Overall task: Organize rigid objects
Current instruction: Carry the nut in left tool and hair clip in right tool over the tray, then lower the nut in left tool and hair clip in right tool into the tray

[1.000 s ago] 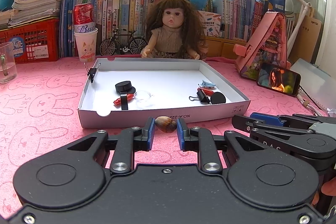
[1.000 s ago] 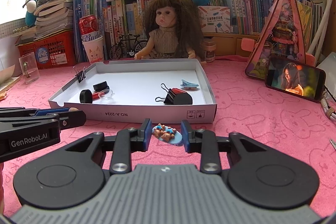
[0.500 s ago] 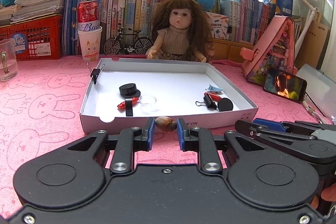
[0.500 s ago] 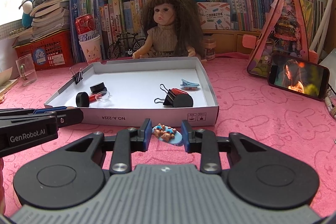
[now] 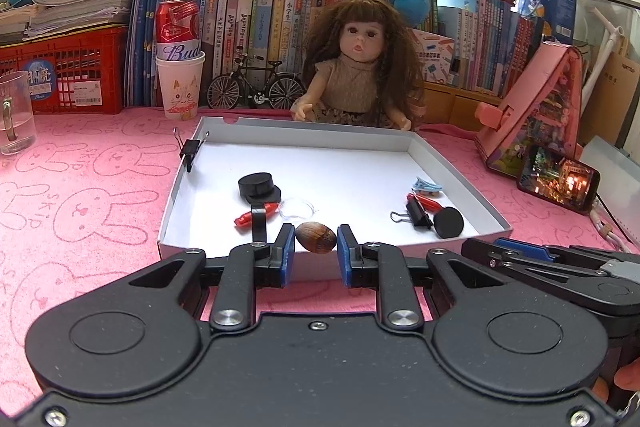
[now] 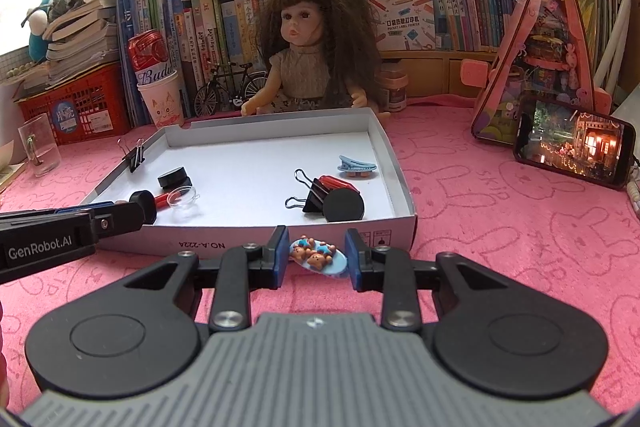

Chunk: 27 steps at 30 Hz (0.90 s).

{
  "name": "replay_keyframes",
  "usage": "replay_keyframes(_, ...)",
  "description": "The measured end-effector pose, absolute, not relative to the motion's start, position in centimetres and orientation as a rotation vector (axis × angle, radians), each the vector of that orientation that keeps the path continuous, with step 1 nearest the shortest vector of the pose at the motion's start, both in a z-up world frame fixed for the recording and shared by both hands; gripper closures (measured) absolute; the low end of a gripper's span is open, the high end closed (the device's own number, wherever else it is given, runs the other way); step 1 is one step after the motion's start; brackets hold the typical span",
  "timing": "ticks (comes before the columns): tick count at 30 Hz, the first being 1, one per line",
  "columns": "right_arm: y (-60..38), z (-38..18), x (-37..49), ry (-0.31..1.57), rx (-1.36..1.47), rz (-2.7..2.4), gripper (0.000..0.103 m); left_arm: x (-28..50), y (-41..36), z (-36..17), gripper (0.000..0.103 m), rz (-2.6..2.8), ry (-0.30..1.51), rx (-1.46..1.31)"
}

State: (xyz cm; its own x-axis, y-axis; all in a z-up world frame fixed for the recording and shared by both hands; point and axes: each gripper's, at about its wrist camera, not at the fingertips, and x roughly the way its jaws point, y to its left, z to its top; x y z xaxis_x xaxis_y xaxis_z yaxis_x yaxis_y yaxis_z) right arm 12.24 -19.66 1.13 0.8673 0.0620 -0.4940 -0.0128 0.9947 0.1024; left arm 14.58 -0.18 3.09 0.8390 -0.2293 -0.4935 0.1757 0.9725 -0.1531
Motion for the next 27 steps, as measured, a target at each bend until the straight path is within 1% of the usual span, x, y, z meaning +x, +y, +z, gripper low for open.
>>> replay_keyframes(10,-19.8,1.0,13.6,0.529,0.096,0.031,0.067,16.5,0.4,3.2,0.082,-0.192,0.539,-0.123)
replay_keyframes(27,-20.0,2.8,14.2,0.506,0.089,0.056,0.068,18.1,1.4,3.5,0.082,-0.158,0.549,-0.159)
